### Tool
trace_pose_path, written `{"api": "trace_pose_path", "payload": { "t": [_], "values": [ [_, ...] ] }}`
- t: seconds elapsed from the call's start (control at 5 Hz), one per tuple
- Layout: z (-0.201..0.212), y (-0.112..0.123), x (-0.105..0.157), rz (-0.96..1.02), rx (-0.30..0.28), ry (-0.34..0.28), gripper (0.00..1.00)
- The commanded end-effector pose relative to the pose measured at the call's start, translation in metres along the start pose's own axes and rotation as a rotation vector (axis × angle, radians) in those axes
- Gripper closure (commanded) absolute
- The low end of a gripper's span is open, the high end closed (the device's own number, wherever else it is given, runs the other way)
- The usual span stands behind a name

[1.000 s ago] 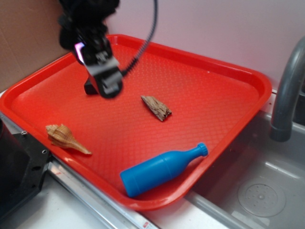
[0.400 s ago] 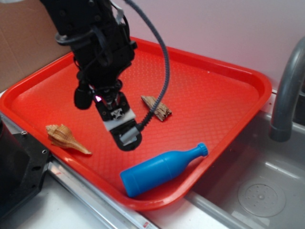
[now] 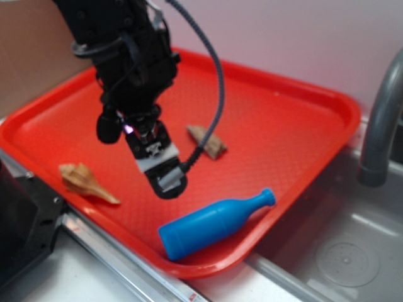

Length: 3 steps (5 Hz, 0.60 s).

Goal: Grab the blue bottle.

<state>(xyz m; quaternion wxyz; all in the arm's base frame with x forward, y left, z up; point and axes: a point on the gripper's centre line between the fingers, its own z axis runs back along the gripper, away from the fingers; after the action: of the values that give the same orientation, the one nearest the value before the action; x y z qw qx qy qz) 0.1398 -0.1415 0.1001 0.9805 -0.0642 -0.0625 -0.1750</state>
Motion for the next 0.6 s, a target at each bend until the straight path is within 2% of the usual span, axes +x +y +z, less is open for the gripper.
{"api": "trace_pose_path", "payload": {
  "t": [0.0, 0.2, 0.4],
  "values": [
    [-0.035, -0.047, 0.018, -0.099, -0.001, 0.06, 0.0],
    [-0.054, -0.041, 0.019, -0.12, -0.02, 0.083, 0.0],
    [-0.058, -0.029, 0.009, -0.106, -0.03, 0.111, 0.0]
  ]
}}
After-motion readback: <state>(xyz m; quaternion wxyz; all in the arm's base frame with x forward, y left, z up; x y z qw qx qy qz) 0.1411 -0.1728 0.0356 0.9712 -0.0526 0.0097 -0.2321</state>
